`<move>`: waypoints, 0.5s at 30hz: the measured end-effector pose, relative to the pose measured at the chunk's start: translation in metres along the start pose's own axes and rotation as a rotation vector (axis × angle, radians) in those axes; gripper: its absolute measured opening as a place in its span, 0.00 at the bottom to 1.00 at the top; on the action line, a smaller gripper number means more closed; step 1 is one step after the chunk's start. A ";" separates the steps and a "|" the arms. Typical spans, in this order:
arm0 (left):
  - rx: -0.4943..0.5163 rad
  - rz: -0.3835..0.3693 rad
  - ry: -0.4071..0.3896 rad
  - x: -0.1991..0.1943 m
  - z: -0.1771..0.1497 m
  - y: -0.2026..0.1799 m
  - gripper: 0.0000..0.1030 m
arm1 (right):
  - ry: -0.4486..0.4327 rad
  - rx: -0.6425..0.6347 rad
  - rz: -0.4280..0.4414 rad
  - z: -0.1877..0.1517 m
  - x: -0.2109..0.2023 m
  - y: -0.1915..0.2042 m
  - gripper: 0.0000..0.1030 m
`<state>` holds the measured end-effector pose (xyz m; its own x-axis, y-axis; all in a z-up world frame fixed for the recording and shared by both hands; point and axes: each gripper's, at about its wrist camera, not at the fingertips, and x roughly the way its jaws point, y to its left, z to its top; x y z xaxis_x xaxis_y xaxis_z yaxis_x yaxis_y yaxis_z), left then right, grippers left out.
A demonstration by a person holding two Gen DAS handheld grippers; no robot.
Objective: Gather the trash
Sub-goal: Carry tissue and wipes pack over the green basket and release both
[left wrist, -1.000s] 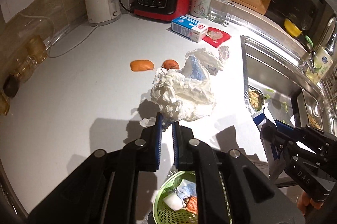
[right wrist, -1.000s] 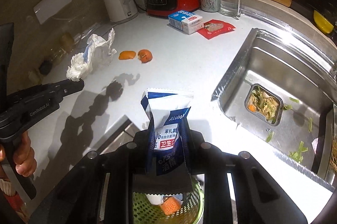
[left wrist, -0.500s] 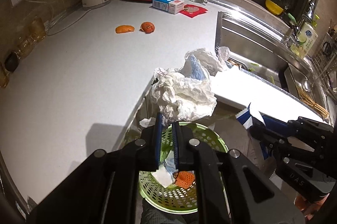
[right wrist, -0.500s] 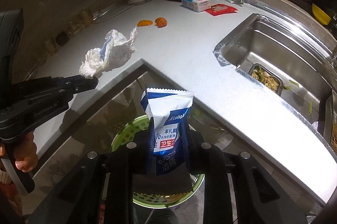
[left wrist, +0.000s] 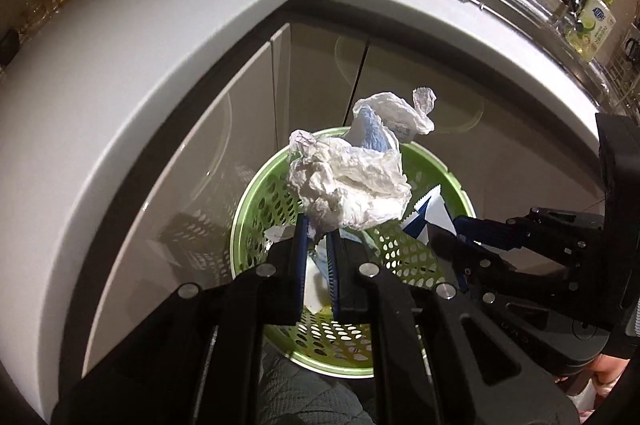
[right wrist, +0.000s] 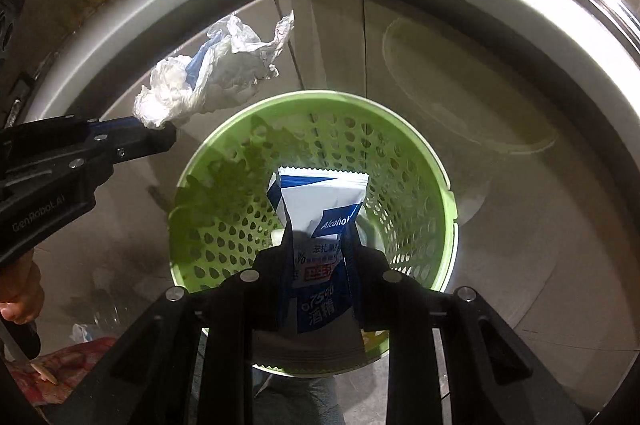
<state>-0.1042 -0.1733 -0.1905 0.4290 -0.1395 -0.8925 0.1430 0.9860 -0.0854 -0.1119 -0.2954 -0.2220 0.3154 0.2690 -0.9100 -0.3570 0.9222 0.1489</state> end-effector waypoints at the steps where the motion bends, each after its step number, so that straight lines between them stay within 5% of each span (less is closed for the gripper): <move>1: 0.000 0.004 0.011 0.005 -0.004 0.001 0.09 | 0.005 -0.006 -0.001 -0.001 0.004 0.001 0.24; 8: -0.011 0.006 0.038 0.012 -0.011 0.005 0.09 | 0.045 -0.030 -0.008 -0.009 0.026 0.005 0.24; 13: -0.006 -0.001 0.029 0.008 -0.009 0.004 0.09 | 0.057 -0.033 -0.019 -0.015 0.035 0.008 0.52; 15: -0.005 -0.005 0.026 0.006 -0.009 0.005 0.09 | 0.044 -0.030 -0.022 -0.015 0.033 0.008 0.55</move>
<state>-0.1086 -0.1680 -0.2004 0.4046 -0.1420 -0.9034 0.1405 0.9858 -0.0920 -0.1174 -0.2835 -0.2567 0.2844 0.2358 -0.9292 -0.3768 0.9188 0.1179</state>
